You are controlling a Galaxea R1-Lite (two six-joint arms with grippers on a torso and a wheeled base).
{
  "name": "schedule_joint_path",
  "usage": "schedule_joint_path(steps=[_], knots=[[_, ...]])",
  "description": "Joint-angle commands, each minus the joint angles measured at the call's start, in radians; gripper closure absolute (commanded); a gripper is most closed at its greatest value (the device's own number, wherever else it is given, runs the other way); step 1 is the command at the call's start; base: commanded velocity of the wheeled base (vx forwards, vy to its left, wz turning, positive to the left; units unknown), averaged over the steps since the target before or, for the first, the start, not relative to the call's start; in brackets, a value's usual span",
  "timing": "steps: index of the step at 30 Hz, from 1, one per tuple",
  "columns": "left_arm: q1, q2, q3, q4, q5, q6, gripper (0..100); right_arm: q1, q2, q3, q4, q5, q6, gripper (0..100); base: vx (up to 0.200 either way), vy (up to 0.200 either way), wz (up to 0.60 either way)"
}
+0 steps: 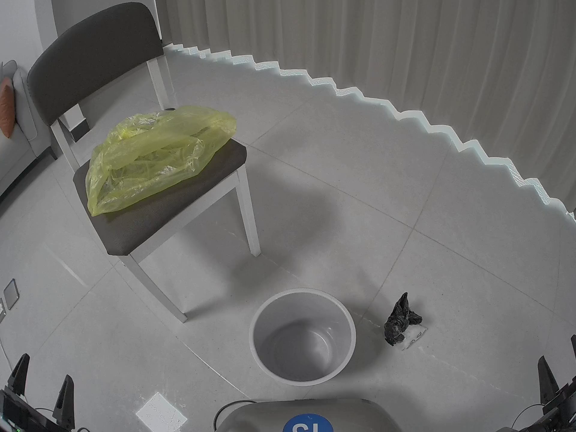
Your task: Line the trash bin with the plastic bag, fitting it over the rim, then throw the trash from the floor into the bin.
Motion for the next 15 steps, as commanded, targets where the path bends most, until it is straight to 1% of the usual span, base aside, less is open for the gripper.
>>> schedule_joint_path(steps=[1, 4, 11, 13, 15], knots=[[0.000, -0.017, 0.016, 0.000, -0.002, 0.001, 0, 0.000, -0.009, 0.017, -0.004, 0.009, -0.005, 0, 0.000, 0.000, 0.00], [0.000, -0.017, 0.016, 0.000, -0.002, -0.003, 0, 0.000, -0.009, 0.017, -0.020, 0.022, -0.005, 0, 0.000, 0.000, 0.00], [0.000, -0.017, 0.016, 0.000, -0.002, -0.010, 0, 0.000, -0.009, 0.017, -0.021, 0.024, -0.004, 0, 0.000, 0.000, 0.00], [0.000, -0.017, 0.018, -0.003, -0.005, 0.005, 0, 0.000, -0.007, 0.017, -0.036, 0.028, -0.036, 0, 0.000, 0.000, 0.00], [0.002, -0.018, 0.018, -0.005, -0.020, 0.043, 0, 0.000, -0.005, 0.005, -0.099, 0.058, -0.106, 0, 0.000, 0.000, 0.00]])
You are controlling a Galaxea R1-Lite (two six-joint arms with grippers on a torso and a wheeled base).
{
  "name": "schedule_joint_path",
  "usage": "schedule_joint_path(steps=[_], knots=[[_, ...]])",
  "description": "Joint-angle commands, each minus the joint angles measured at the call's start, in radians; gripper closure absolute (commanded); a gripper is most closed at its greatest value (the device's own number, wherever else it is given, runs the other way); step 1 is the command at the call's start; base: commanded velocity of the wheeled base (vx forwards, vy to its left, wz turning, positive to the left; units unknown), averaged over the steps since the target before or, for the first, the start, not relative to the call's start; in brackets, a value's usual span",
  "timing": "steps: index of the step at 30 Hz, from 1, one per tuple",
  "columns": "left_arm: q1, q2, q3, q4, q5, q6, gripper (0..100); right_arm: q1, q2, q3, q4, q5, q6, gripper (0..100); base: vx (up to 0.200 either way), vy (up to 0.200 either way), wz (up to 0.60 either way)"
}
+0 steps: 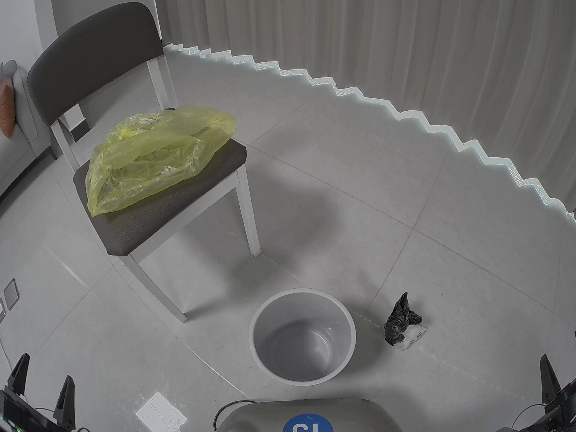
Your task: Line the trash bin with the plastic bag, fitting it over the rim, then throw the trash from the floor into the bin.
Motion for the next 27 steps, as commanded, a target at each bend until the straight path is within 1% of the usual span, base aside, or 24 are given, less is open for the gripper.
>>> schedule_joint_path(steps=[1, 3, 8, 10, 12, 14, 19, 21, 24, 25, 27], knots=[[0.002, -0.018, 0.018, -0.003, -0.027, 0.048, 0, 0.002, -0.004, -0.011, -0.081, 0.052, -0.074, 0, 0.000, 0.000, 0.00], [0.002, -0.017, 0.016, -0.005, -0.036, 0.054, 0, 0.000, 0.018, -0.048, -0.089, 0.094, -0.064, 0, 0.000, 0.000, 0.00], [0.002, -0.018, 0.015, 0.000, -0.036, 0.043, 0, 0.005, 0.054, -0.065, -0.084, 0.117, -0.038, 0, 0.000, 0.000, 0.00], [0.002, -0.018, 0.015, 0.003, -0.033, 0.009, 0, 0.010, 0.067, -0.076, -0.084, 0.132, -0.011, 0, 0.000, 0.000, 0.00], [0.002, -0.018, 0.015, 0.003, -0.033, -0.004, 0, 0.010, 0.074, -0.079, -0.084, 0.157, 0.026, 0, 0.000, 0.000, 0.00], [0.002, -0.018, 0.015, 0.003, -0.030, -0.007, 0, 0.008, 0.074, -0.077, -0.083, 0.169, 0.037, 0, 0.000, 0.000, 0.00], [0.002, -0.018, 0.016, -0.002, -0.033, 0.028, 0, -0.001, 0.071, -0.076, -0.083, 0.169, 0.035, 0, 0.000, 0.000, 0.00], [0.000, -0.018, 0.016, -0.003, -0.056, 0.085, 0, 0.006, 0.065, -0.079, -0.084, 0.181, 0.035, 0, 0.000, 0.000, 0.00], [0.000, -0.018, 0.015, -0.002, -0.073, 0.074, 0, 0.006, 0.062, -0.074, -0.083, 0.229, 0.037, 0, 0.000, 0.000, 0.00], [0.000, -0.018, 0.015, -0.002, -0.081, 0.062, 0, 0.005, 0.062, -0.073, -0.083, 0.232, 0.038, 0, 0.000, 0.000, 0.00], [0.000, -0.018, 0.015, -0.005, -0.072, 0.013, 0, 0.005, 0.068, -0.071, -0.083, 0.230, 0.038, 0, 0.000, 0.000, 0.00]])
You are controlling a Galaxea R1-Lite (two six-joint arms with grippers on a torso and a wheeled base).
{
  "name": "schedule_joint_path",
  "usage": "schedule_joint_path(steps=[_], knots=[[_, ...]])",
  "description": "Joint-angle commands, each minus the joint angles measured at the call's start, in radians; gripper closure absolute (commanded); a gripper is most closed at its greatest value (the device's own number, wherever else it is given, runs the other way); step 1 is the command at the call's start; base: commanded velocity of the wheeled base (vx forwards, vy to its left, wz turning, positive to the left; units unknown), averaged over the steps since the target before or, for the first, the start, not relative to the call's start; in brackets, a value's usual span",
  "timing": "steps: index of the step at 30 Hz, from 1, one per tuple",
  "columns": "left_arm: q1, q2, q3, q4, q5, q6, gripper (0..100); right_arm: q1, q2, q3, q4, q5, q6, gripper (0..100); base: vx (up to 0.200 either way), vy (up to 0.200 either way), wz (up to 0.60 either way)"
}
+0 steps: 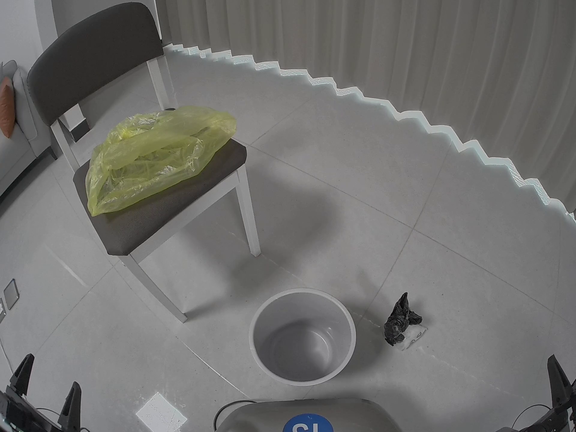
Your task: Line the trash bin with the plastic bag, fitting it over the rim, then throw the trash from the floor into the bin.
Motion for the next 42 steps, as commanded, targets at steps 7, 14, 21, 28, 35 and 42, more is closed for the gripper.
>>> schedule_joint_path(steps=[7, 14, 21, 28, 35, 42], knots=[[-0.018, 0.039, -0.179, -0.061, -0.036, -0.156, 0, -0.012, 0.018, -0.009, 0.000, 0.001, 0.001, 0, 0.000, 0.000, 0.00], [-0.057, 0.123, -0.220, 0.043, -0.027, -0.102, 0, -0.026, 0.099, -0.021, 0.000, 0.000, -0.002, 0, 0.000, 0.000, 0.00], [-0.078, 0.284, -0.294, 0.034, -0.021, -0.110, 0, -0.047, 0.332, -0.158, -0.011, 0.004, -0.008, 0, 0.000, 0.000, 0.00], [-0.074, 0.548, -0.426, -0.009, 0.033, -0.112, 0, -0.020, 0.611, -0.307, -0.089, 0.009, -0.013, 0, 0.000, 0.000, 0.00], [-0.067, 0.726, -0.462, -0.115, 0.040, -0.113, 0, -0.015, 0.837, -0.428, -0.181, 0.001, -0.017, 0, 0.000, 0.000, 0.00], [0.025, 0.919, -0.550, -0.118, 0.046, -0.112, 0, -0.015, 0.936, -0.483, -0.182, 0.001, -0.007, 0, 0.000, 0.000, 0.00]])
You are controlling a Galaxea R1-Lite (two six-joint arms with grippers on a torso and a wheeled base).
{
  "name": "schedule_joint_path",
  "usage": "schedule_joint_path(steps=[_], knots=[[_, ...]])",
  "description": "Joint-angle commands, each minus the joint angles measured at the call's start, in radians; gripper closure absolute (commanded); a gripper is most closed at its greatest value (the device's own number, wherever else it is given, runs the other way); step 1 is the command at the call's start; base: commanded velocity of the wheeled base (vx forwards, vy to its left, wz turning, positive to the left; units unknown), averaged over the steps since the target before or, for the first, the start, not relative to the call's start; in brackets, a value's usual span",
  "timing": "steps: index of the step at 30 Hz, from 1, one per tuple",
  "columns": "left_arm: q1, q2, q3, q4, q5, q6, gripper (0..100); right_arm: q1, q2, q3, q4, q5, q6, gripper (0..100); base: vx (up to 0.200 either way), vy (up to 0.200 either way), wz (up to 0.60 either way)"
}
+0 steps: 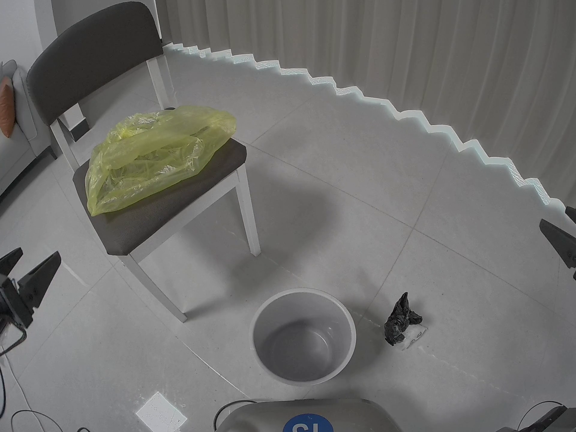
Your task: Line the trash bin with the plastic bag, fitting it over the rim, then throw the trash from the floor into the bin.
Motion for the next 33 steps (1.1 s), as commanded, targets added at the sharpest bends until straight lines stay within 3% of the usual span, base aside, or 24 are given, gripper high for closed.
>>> schedule_joint_path(steps=[1, 9, 21, 29, 33], knots=[[0.088, 0.232, -0.090, -0.014, 0.004, 0.000, 0, 0.004, 0.151, -0.059, -0.010, -0.001, 0.010, 0, 0.000, 0.000, 0.00], [0.154, 0.403, -0.184, -0.014, 0.007, 0.002, 0, 0.005, 0.148, -0.056, -0.009, -0.001, 0.013, 0, 0.000, 0.000, 0.00], [0.177, 0.650, -0.316, -0.032, 0.037, 0.003, 0, 0.005, 0.150, -0.053, -0.007, 0.004, 0.018, 0, 0.000, 0.000, 0.00], [0.181, 0.826, -0.371, -0.167, 0.087, 0.008, 0, 0.051, 0.197, -0.090, -0.018, 0.002, 0.141, 0, 0.000, 0.000, 0.00], [0.185, 0.883, -0.408, -0.193, 0.087, 0.009, 0, 0.054, 0.216, -0.087, -0.018, 0.002, 0.150, 0, 0.000, 0.000, 0.00]])
